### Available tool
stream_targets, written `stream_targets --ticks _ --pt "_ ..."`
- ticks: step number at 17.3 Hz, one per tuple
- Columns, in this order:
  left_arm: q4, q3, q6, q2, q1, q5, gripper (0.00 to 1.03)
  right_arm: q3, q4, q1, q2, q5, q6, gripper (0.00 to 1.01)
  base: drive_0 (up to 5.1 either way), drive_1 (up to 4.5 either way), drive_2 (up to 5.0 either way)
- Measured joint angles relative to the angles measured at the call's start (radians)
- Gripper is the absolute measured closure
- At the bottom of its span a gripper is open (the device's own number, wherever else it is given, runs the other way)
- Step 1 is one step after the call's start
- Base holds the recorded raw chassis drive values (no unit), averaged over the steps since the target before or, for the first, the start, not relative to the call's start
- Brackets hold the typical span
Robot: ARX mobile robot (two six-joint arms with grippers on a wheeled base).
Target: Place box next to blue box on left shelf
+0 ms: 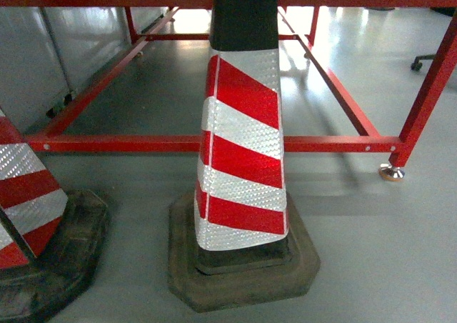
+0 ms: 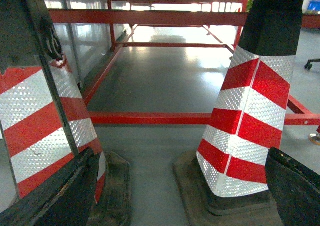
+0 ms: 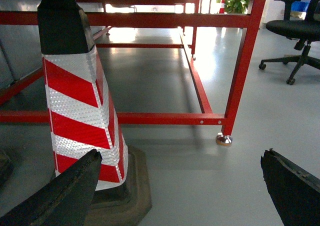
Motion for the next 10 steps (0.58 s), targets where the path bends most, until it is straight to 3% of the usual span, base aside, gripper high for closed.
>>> stream_targets --ticks 10 --pt "0.000 0.000 0.000 0.000 0.000 0.000 0.05 0.000 0.000 0.000 0.000 0.000 0.000 0.03 0.0 0.00 0.0"
